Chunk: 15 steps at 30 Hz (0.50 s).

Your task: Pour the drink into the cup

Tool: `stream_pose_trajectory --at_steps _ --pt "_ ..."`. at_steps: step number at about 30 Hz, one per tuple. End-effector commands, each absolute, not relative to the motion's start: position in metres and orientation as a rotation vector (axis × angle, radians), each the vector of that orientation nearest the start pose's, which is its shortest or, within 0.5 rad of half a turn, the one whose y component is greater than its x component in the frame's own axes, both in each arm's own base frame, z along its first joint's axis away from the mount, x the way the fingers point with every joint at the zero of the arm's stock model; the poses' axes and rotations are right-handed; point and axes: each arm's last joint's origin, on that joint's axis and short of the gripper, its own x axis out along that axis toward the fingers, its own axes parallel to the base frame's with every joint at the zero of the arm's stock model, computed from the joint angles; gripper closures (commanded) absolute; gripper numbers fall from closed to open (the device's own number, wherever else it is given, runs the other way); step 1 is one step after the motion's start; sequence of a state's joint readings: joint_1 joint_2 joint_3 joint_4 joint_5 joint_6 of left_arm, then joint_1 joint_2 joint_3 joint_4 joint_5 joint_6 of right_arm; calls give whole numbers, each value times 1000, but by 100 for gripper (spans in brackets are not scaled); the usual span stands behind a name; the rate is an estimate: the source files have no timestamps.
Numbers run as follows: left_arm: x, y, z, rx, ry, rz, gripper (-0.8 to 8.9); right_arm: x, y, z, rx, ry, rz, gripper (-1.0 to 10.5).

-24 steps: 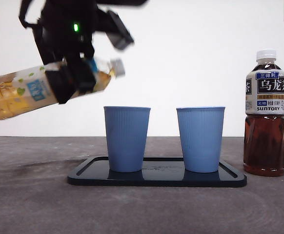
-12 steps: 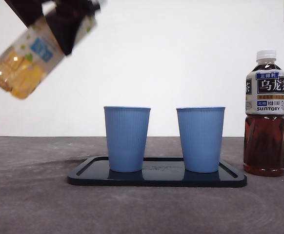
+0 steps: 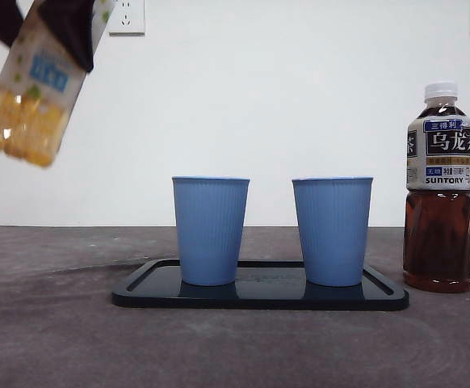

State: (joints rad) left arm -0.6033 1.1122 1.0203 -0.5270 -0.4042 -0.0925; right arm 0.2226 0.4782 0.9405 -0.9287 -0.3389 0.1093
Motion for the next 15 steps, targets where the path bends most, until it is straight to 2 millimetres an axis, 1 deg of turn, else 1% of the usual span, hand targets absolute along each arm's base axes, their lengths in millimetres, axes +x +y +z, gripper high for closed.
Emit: stream_pose_trajectory --at_steps 1,5,9,15 --pt "199 -119 314 137 468 -219 569 59 23 350 126 482 534 452" --pt "206 -116 285 76 410 -270 570 59 23 350 127 482 533 452" --pt "212 -115 261 43 360 -263 570 59 23 350 135 485 531 452" --pt "220 -113 241 8 305 -245 570 59 23 350 148 488 528 452"
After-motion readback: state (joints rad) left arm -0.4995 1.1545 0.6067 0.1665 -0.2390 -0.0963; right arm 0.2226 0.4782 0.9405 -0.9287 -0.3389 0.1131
